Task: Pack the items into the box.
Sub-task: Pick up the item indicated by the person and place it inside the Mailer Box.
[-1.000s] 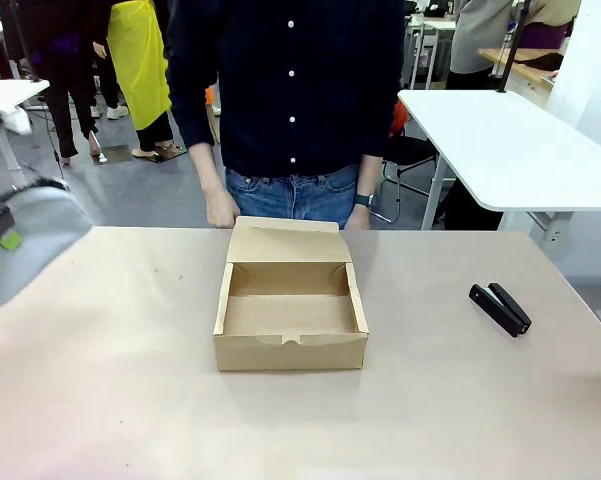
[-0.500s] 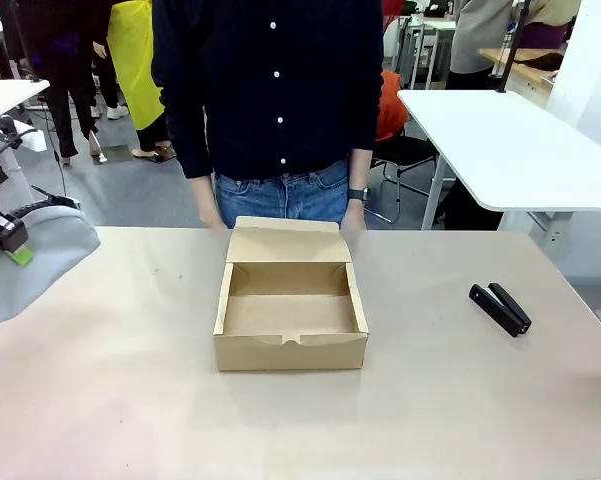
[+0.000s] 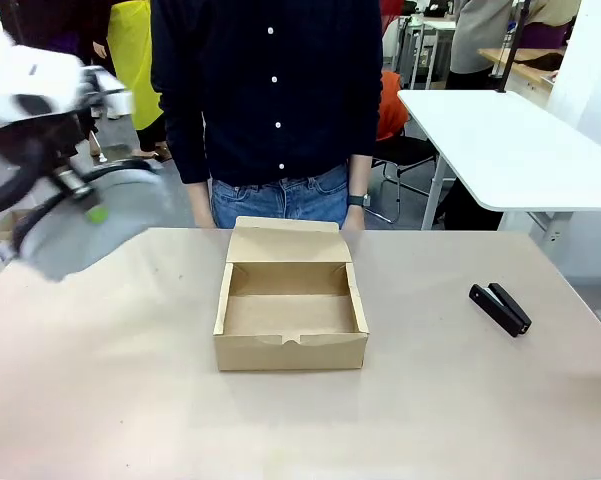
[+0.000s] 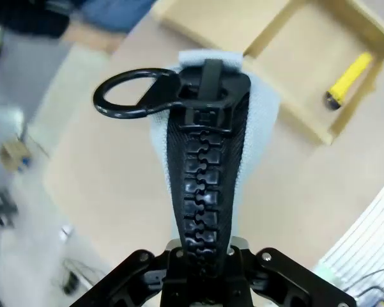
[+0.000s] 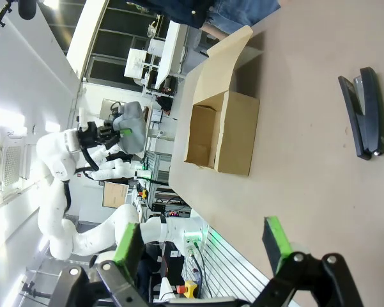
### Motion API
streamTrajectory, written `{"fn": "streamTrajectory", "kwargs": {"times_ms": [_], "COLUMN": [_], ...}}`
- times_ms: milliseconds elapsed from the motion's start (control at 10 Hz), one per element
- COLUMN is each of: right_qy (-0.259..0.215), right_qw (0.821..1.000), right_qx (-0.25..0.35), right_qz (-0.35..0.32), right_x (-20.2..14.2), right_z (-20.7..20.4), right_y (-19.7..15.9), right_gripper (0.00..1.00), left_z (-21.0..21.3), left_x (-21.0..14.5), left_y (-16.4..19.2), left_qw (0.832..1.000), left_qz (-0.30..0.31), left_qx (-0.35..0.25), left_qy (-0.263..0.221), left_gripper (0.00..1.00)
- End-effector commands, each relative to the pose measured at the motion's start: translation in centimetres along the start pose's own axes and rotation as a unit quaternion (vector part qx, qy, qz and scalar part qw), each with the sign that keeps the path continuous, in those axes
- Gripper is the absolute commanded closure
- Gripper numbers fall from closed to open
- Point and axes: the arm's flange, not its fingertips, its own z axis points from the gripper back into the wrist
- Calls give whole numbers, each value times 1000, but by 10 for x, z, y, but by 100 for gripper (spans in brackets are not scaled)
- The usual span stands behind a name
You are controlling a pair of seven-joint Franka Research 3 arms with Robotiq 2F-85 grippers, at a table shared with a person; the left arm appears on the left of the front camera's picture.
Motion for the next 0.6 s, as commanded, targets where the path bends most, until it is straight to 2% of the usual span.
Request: {"fn": "streamTrajectory", "kwargs": {"times_ms": [0, 100, 300, 500], "right_qy": [7, 7, 7, 7], "right_qw": [1000, 1000, 1000, 1000], "right_qx": [-3, -3, -3, -3], "right_qz": [-4, -4, -4, -4], "right_x": [-2, -2, -2, -2], "right_z": [3, 3, 3, 3], "right_y": [4, 4, 4, 4], "right_gripper": [0, 0, 0, 0], "left_z": [-14, -27, -64, -102], "left_x": [89, 124, 172, 189], "left_y": [4, -14, -47, -76], "left_qw": [987, 975, 948, 930], "left_qz": [-158, -219, -312, -354], "left_qx": [1, -10, -50, -96], "left_qy": [30, 34, 38, 32], "left_gripper": [93, 93, 93, 93]}}
